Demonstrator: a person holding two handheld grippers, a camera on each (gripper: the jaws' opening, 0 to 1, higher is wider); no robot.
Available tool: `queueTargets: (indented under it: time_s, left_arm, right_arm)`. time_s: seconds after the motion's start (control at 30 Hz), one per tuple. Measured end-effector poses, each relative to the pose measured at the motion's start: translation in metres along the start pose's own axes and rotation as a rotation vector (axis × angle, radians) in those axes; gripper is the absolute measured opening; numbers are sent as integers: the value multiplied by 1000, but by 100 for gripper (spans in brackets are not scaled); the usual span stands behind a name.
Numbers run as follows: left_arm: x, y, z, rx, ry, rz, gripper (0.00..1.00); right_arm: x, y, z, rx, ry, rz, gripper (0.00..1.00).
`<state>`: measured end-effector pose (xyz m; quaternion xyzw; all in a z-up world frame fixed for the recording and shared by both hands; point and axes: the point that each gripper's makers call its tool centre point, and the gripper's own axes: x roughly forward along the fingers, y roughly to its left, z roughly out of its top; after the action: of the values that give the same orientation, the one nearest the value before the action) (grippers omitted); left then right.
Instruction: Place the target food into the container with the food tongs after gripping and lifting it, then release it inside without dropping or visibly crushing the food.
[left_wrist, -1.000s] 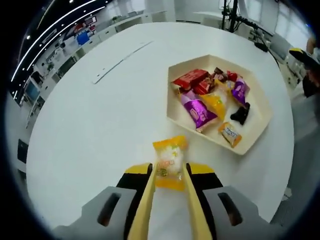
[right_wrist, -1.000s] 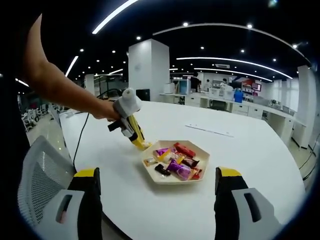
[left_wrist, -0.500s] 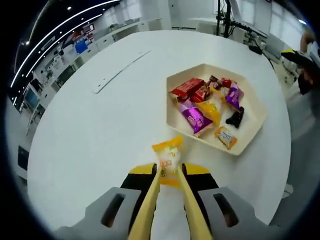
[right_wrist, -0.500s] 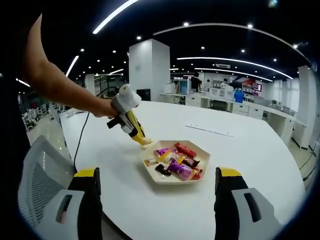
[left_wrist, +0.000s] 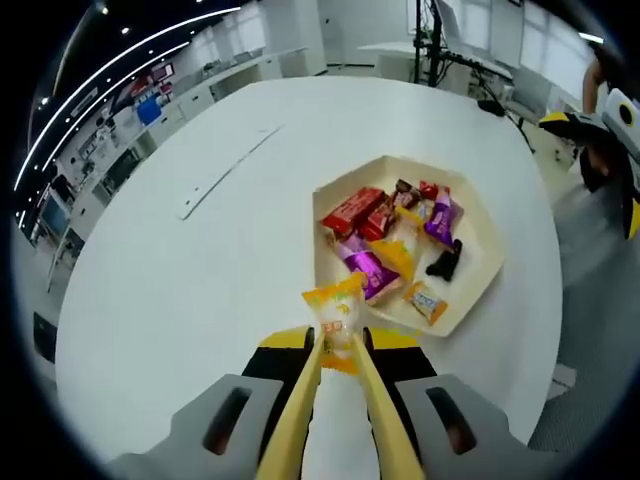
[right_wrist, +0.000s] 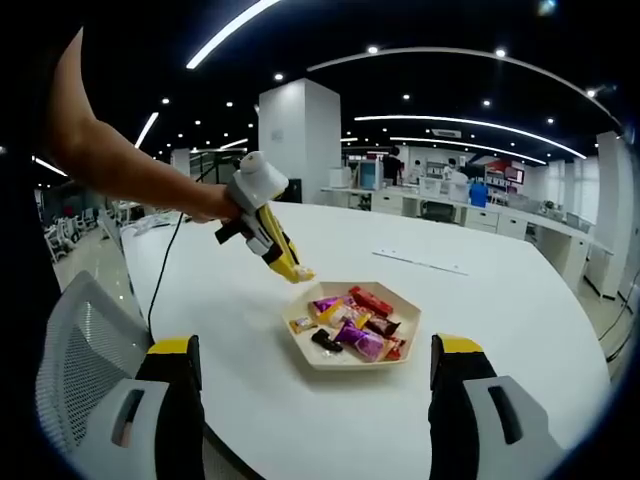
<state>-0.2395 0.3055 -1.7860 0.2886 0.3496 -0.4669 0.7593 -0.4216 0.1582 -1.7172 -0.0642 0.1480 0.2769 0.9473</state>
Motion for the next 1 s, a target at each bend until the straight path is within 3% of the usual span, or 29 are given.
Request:
queueTargets:
  time_s: [0.3, 0.6, 0.77, 1.0]
  left_arm:
    - [6, -16, 31, 52, -20, -44, 15]
    - [15, -64, 59, 152, -51, -123, 16]
    - [22, -91, 51, 225, -33, -182, 16]
    - [27, -99, 41, 263, -34, -214, 20]
  right_arm:
    - [-1, -1, 1, 2, -6, -5, 93]
    - [-1, -2, 2, 3, -9, -12, 93]
    - [-1, -2, 3, 4, -12, -14, 93]
    - [-1, -3, 2, 2, -10, -15, 94]
